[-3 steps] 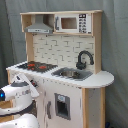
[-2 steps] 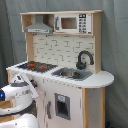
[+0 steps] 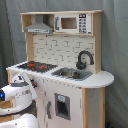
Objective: Play with the kitchen
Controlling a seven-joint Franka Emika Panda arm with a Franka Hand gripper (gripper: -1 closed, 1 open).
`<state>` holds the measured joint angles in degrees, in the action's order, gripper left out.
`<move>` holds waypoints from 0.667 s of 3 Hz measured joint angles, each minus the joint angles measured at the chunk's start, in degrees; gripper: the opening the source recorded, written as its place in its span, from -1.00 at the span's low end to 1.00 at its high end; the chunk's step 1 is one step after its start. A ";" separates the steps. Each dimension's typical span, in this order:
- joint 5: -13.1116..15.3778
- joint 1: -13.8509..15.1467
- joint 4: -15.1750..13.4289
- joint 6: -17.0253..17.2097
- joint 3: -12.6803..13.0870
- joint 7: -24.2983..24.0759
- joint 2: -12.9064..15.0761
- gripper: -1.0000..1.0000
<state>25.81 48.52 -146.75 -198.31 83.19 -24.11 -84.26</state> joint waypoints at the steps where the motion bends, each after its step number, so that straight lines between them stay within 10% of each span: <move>1: 0.00 0.00 0.00 -0.01 0.00 0.01 0.00 1.00; 2: 0.04 -4.59 0.44 3.14 2.04 3.09 -0.24 1.00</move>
